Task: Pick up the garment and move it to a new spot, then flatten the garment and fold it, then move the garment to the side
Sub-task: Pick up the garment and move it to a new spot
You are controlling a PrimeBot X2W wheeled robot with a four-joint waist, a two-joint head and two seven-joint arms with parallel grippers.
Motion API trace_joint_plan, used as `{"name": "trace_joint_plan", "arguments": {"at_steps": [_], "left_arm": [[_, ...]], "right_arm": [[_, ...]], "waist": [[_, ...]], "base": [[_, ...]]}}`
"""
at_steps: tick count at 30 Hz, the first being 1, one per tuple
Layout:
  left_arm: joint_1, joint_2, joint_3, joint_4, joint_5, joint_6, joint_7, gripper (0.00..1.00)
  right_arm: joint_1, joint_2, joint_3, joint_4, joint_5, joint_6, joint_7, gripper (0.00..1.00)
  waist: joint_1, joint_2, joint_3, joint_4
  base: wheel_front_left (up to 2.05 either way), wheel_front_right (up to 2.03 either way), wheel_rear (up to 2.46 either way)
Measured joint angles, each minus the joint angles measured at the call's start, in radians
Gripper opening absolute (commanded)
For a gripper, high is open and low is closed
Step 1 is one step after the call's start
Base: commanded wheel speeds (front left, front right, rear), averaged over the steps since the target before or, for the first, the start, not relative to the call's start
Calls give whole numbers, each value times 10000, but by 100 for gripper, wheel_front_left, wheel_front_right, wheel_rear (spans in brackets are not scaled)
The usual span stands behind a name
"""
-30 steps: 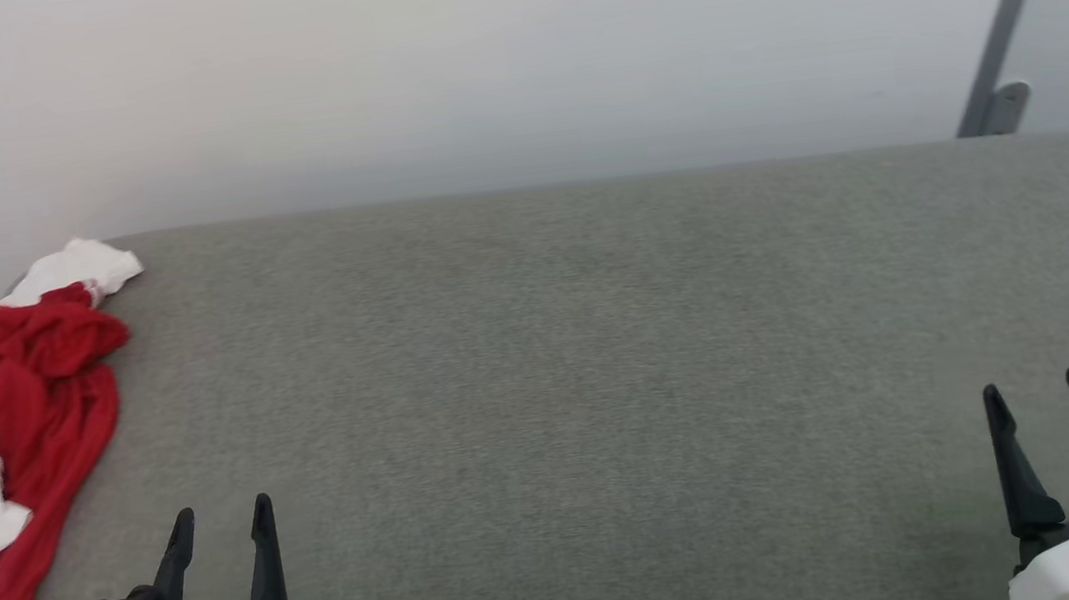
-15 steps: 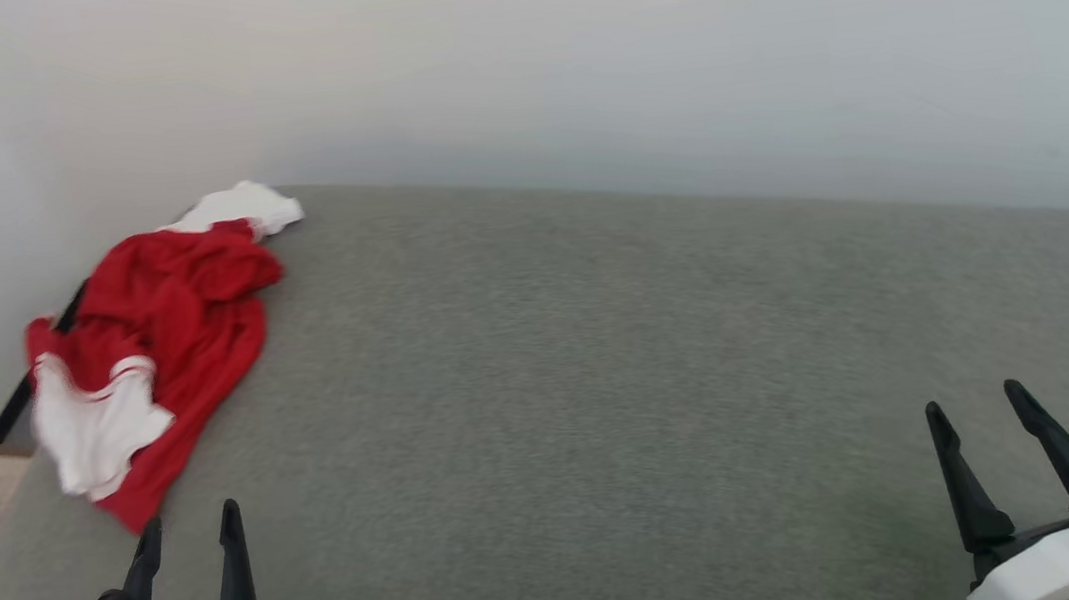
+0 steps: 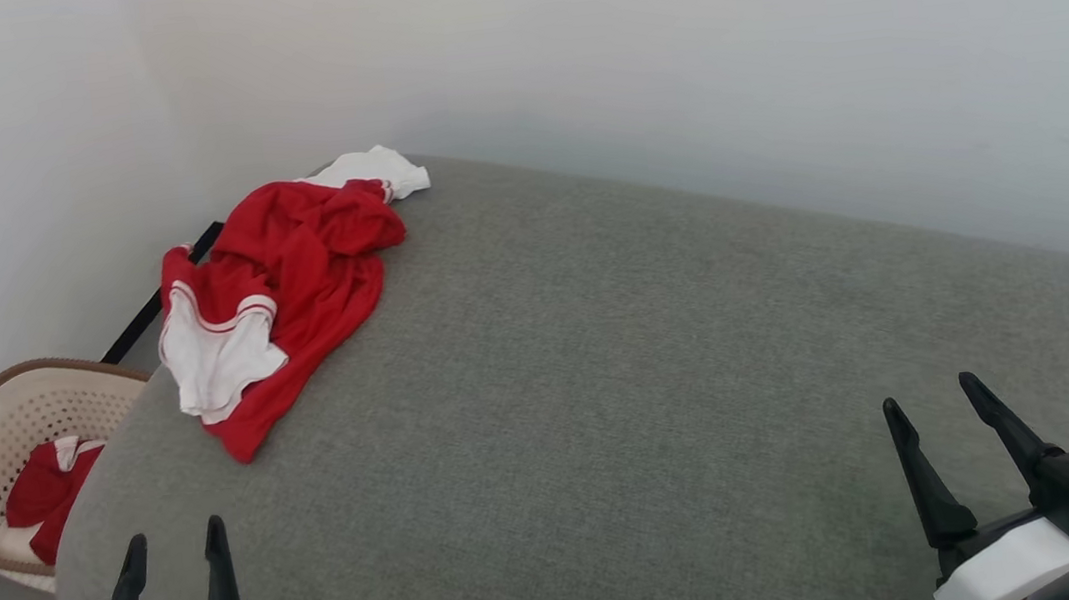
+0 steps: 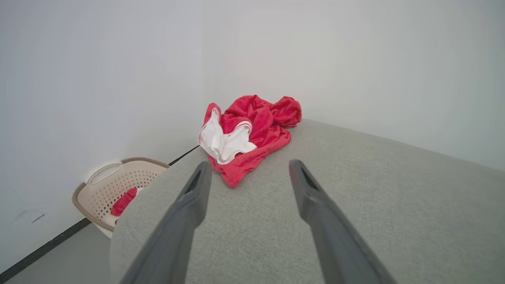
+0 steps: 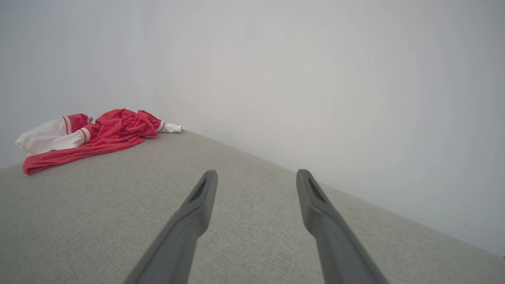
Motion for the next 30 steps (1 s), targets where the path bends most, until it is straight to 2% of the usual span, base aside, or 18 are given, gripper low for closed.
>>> {"name": "trace_joint_plan", "arguments": {"at_steps": [8,17,23,30], "left_arm": [[-393,-92,65,685,-167,0,0,100],[-1732,35,90,1603,-441,0,0,100],[-3452,276,334,2667,-648,0,0,100],[-5973,828,401,4932,-677,73,0,100]], "right_arm": [[-24,-52,-2,-115,-6,0,0,100],[-70,-320,-240,-439,-75,0,-2,100],[-356,-731,-382,-874,-123,0,-2,100],[-869,-1360,-435,-1413,-102,0,-15,100]], "waist": [[0,0,176,148],[0,0,543,-192],[0,0,1218,-563],[0,0,2473,-1139]], "base": [[0,0,0],[0,0,0],[0,0,0],[0,0,0]]}}
